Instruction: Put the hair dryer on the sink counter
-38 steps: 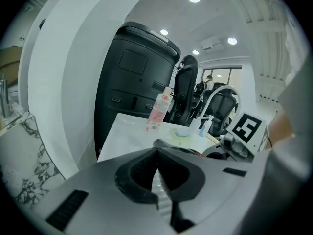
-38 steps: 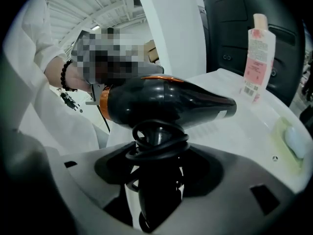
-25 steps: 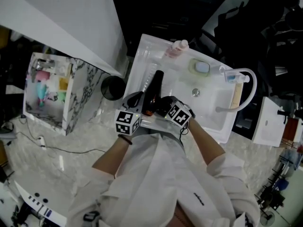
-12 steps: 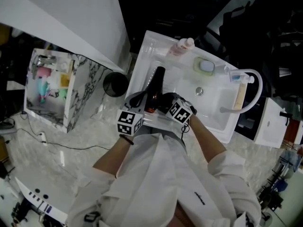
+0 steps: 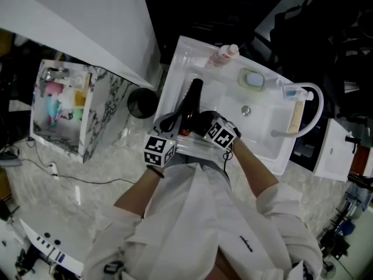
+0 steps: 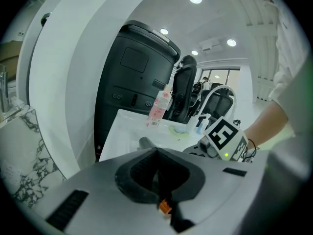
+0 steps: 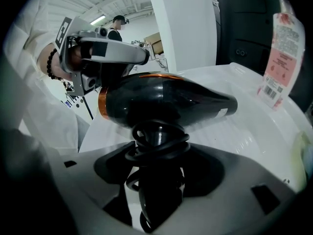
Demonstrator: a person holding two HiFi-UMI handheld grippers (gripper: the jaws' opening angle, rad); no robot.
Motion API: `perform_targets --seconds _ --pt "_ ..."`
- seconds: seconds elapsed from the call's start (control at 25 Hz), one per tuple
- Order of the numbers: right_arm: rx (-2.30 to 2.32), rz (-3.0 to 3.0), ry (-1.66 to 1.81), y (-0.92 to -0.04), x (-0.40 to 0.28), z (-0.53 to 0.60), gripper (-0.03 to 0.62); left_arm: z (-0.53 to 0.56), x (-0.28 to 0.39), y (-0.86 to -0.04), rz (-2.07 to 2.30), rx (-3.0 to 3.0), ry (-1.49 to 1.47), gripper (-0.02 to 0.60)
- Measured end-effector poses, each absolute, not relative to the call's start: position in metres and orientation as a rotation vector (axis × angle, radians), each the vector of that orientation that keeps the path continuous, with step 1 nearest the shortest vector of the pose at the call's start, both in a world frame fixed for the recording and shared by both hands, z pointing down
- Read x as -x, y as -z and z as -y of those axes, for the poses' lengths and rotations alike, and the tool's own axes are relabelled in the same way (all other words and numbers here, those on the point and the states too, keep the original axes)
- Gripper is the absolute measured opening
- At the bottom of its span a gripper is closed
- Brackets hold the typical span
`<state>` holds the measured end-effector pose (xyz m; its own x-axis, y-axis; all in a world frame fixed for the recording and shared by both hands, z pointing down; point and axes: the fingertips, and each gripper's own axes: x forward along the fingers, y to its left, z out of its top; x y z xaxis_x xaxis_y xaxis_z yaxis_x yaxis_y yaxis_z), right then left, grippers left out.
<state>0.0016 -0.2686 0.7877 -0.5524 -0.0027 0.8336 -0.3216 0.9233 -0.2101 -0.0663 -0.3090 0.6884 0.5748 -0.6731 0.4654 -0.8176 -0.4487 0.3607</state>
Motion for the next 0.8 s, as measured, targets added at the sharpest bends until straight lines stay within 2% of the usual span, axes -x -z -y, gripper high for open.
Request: perform_targets --seconds 0.32,0.56,0.8 --pt "-0.271 2.143 -0.441 -0.784 -0.003 0.272 0.308 0.306 0.064 -0.684 1.176 -2.268 -0.335 0.023" --pt "-0.313 2.189 -0.443 -0.770 -0.005 0.274 0.374 0.306 0.061 -0.679 1.177 -2.279 -0.331 0.023" --pt "-0.398 2.233 -0.475 -0.752 -0.020 0.278 0.383 0.307 0.055 -0.671 1.164 -2.307 -0.319 0.023"
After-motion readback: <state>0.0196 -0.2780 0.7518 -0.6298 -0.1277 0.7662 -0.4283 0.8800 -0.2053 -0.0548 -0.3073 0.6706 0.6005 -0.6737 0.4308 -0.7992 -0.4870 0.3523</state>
